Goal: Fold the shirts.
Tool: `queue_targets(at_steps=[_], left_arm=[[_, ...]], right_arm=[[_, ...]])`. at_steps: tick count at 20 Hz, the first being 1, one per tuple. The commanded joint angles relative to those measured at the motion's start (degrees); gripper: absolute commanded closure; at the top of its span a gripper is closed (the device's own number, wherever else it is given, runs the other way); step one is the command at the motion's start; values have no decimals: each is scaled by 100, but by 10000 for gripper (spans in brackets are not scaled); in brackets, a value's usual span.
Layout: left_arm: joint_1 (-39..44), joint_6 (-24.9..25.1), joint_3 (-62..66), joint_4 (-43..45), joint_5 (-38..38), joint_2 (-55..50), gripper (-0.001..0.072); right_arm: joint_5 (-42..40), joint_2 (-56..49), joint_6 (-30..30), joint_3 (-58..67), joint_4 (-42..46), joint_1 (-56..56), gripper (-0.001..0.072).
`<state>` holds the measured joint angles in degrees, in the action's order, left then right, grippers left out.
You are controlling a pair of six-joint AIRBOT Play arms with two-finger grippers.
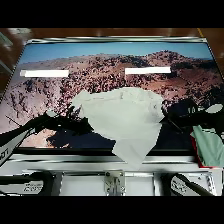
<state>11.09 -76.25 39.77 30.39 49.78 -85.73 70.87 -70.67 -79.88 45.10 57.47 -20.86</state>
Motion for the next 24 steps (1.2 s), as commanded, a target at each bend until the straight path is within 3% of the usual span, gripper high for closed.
queue_targets(at_steps=[1, 3, 6, 14, 18, 19, 21, 24], left_arm=[[46, 133, -4, -343, -109, -131, 604], [46, 420, -4, -343, 46, -118, 663], [44, 767, -4, -332, 262, -26, 663], [35, 767, -4, -319, 227, 282, 664], [35, 767, -4, -319, 251, 293, 664], [35, 767, -4, -319, 278, 293, 663], [33, 826, -4, -315, 323, 323, 664], [2, 927, 153, 269, 496, 758, 667]], right_arm=[[-271, 0, 0, -446, -26, 2, 56], [-525, 0, 9, -800, -162, 2, 56], [-1054, 0, 7, -1296, -463, 2, 56], [-758, 0, 151, -1561, -597, 138, 57], [-1784, -216, -614, -1558, -608, 1123, 59], [-1893, -317, -719, -1558, -614, 1386, 117], [-1888, -367, -697, -1554, -621, 1725, 646], [-1456, 129, -24, -1263, -586, 1755, 656]])
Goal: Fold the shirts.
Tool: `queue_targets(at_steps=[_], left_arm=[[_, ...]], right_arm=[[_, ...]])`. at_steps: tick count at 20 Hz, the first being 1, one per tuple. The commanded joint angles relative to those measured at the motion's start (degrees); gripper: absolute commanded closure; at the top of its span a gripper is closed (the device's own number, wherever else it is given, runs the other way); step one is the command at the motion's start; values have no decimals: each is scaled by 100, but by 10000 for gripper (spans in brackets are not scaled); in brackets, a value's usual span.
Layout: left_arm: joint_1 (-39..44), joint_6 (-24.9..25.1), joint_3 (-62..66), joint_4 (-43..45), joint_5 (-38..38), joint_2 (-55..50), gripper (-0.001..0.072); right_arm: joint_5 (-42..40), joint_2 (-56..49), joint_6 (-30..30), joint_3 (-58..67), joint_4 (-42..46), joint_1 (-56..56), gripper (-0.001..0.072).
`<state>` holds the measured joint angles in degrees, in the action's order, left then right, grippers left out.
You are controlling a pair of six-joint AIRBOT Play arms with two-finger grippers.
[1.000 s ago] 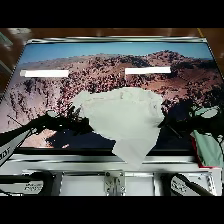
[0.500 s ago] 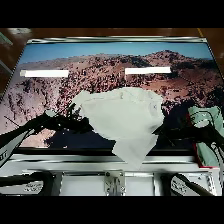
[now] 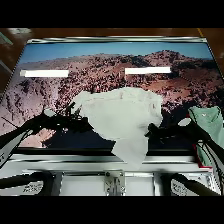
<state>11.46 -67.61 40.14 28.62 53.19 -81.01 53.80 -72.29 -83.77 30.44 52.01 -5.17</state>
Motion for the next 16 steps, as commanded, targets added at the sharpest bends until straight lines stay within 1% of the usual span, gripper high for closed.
queue_targets(at_steps=[1, 3, 4, 5, 6, 8, 9, 11, 13, 15, 16], left_arm=[[-94, -131, 337, 955, 317, 597, 667], [-227, -702, 1095, 2247, 776, 1421, 667], [-286, -942, 1622, 2833, 1056, 1878, 667], [-352, -1058, 2293, 3254, 1296, 2382, 666], [-422, -1049, 3036, 3405, 1377, 2879, 665], [-483, -1045, 4470, 3405, 1196, 3668, 665], [-483, -1047, 5165, 3405, 968, 4009, 665], [-483, -1121, 6192, 3407, 570, 4457, 665], [-485, -1416, 6832, 3488, 568, 4697, 665], [-490, -1720, 7040, 3493, 664, 4881, 664], [-492, -1759, 7038, 3499, 769, 4955, 664]], right_arm=[[400, 632, 599, 439, 4, 118, 656], [603, 1517, 1128, 1222, 7, -37, 656], [553, 2020, 1327, 1773, 24, -94, 656], [485, 2474, 1386, 2363, 85, -116, 656], [411, 2920, 1386, 3097, 181, -114, 656], [271, 3565, 1379, 4540, 339, -109, 656], [210, 3779, 1272, 5174, 490, -109, 657], [188, 4024, 863, 6199, 807, -109, 656], [291, 4135, 402, 6870, 973, -109, 656], [402, 4170, 118, 7180, 988, -109, 656], [503, 4170, 48, 7259, 992, -109, 656]])
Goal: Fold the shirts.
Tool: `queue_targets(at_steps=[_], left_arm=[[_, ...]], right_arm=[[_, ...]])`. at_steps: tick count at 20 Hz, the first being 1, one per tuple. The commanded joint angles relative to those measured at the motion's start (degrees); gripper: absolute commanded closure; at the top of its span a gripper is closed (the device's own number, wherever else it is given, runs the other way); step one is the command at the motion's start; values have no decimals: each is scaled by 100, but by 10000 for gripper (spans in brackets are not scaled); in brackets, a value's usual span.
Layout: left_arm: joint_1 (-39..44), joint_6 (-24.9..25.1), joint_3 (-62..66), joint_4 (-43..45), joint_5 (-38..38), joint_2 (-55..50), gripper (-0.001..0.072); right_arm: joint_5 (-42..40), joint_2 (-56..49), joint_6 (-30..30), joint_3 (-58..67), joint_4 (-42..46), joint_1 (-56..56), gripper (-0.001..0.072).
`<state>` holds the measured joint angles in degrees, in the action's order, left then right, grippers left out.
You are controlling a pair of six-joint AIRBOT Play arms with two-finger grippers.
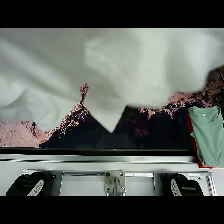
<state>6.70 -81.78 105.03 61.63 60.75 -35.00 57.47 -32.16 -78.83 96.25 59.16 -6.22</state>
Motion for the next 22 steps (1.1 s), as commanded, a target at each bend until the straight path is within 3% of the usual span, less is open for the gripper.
queue_targets(at_steps=[1, 4, 7, 10, 12, 15, 18, 22], left_arm=[[-13, -341, 549, 280, 210, 391, 664], [-15, -345, 498, 1115, 1311, 380, 664], [-15, -358, 42, 1803, 2087, 361, 664], [-15, -358, -1045, 2081, 2227, 352, 664], [-15, -361, -2050, 2138, 2223, 282, 664], [-15, -656, -3676, 2087, 2020, -101, 664], [-13, -938, -4658, 1537, 551, -857, 664], [-15, -938, -4527, 1139, -1257, -2361, 664]], right_arm=[[238, 155, -494, 684, 306, -4, 656], [938, 87, -671, 684, 826, -7, 656], [2297, -280, -804, 682, 1510, -11, 656], [3786, -1049, -955, 455, 1740, -9, 656], [4019, -1563, -997, -155, 1738, -9, 656], [3191, -2319, -990, -1537, 1773, -9, 656], [1266, -3237, -1180, -2382, 1475, -9, 656], [-758, -4245, -1314, -2393, 415, -9, 656]])
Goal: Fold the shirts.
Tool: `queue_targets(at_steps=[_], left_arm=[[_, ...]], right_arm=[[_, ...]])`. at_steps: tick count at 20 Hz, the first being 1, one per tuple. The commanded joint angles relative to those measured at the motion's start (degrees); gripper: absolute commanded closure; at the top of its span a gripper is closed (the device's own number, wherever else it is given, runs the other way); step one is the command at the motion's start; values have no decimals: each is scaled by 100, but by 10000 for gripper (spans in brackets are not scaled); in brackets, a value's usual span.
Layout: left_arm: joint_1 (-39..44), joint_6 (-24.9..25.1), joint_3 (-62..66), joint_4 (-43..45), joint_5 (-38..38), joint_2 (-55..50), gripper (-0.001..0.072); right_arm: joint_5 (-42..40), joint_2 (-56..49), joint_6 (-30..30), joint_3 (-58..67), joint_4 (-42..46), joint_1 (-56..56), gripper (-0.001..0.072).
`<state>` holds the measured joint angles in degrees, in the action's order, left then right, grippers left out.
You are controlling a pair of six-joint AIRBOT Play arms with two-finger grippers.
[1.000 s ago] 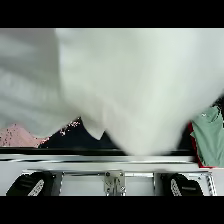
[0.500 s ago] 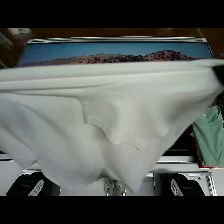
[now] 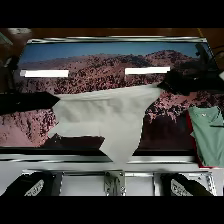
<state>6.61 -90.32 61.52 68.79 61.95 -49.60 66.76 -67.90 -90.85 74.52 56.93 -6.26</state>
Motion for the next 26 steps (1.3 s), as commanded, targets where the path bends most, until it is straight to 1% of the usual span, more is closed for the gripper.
queue_targets(at_steps=[1, 2, 3, 6, 8, 10, 11, 12, 13, 14, 15, 17, 18, 19, 21, 23, 24, 25, 26], left_arm=[[-7, -83, -59, 319, -1703, -1252, 664], [-7, -83, 68, 186, -2013, -1624, 664], [-7, -83, 175, 74, -2267, -1961, 664], [-7, -83, 343, -302, -2747, -2887, 664], [-7, -109, 345, -647, -2540, -3383, 664], [-26, -105, 348, -863, -2011, -3705, 663], [-103, -76, 365, -855, -1692, -3746, 649], [-243, -11, 435, -831, -1340, -3740, 494], [-479, 81, 638, -726, -765, -3729, 231], [-758, 133, 935, -468, -79, -3724, 56], [-1119, 133, 1351, -28, 802, -3720, 44], [-1845, 142, 2059, 835, 2249, -3659, 48], [-2177, 264, 2243, 1051, 2669, -3587, 49], [-2522, 330, 2269, 1071, 2885, -3464, 49], [-3018, 356, 1998, 933, 2986, -3226, 48], [-3300, 612, 1392, 752, 2914, -3075, 47], [-3388, 778, 997, 664, 2789, -3042, 46], [-3445, 1023, 656, 505, 2623, -3036, 46], [-3475, 1113, 352, 393, 2358, -3036, 46]], right_arm=[[-2103, -859, -109, -221, 284, 2, 656], [-2435, -1043, -109, -221, 9, 31, 656], [-2682, -1200, -107, -221, -76, 68, 656], [-2983, -1742, -107, -221, 48, 304, 656], [-2855, -2116, -111, -221, 57, 487, 656], [-2688, -2391, -138, -221, 24, 680, 656], [-2680, -2420, -133, -221, -46, 741, 641], [-2806, -2380, -92, -219, -94, 750, 506], [-2706, -2288, -28, -160, -190, 708, 218], [-2455, -2131, 205, -28, -181, 601, 87], [-2159, -1928, 439, 114, -114, 455, 88], [-1434, -1427, 568, 422, 350, 44, 88], [-1102, -1145, 568, 481, 612, -188, 88], [-776, -911, 570, 479, 846, -396, 88], [247, -654, 608, 468, 1329, -748, 92], [1239, -654, 940, 389, 1478, -953, 92], [1517, -651, 1064, 236, 1453, -994, 92], [1650, -651, 1130, 48, 1403, -1005, 92], [1685, -651, 1152, -164, 1281, -1003, 92]])
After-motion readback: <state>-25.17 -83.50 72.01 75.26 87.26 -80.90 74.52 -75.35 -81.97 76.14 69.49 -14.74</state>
